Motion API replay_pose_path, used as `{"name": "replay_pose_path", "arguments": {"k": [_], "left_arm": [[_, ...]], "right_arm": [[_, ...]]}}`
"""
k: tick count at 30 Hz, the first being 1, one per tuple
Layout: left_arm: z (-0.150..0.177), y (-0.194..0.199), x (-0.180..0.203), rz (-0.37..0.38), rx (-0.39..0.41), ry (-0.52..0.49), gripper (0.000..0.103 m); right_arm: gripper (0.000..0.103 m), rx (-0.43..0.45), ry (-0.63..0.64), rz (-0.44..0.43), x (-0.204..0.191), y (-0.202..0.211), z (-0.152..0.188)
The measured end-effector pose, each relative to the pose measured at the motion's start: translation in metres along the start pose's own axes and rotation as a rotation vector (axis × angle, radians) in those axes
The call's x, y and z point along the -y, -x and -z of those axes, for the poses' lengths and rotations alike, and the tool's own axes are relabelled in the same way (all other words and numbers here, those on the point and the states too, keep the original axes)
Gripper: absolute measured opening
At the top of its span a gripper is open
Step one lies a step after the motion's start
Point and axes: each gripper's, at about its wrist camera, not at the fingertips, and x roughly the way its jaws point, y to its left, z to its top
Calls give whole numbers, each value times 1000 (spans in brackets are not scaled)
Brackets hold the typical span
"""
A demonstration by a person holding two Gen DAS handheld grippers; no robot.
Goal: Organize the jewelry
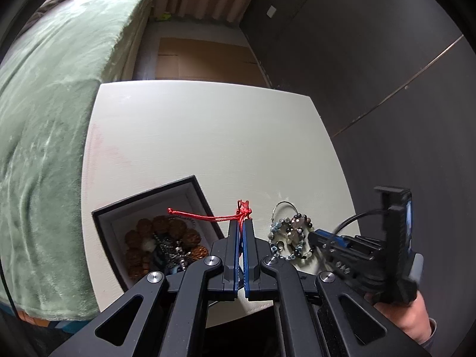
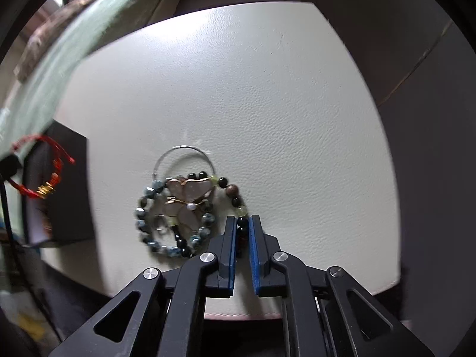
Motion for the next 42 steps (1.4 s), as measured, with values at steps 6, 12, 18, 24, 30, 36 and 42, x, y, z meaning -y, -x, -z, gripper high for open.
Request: {"name": "replay_pose_path", "arguments": {"k": [6,12,18,24,30,36,42], "left_arm": [[4,13,-7,4,22,14,1],[5,30,-18,8,49,30,1],[12,45,-34,7,60,58,1],[15,28,-53,36,-55,120,14],[19,43,-69,35,8,164,67],[22,64,-90,0,61,200,67],[24,75,-107,-16,82,237,67]], "right_arm": [[10,89,-21,-173,0,39,-3],[10,151,18,-267,-25,72,-12],[10,197,58,-316,-52,96,-10],[10,218,106,-340,-80,105,-16],[10,214,141,-373,-104,109,-14],[10,195,175,-408,-126,106,-11],[10,157,191,-480,-147,97,-11]]}}
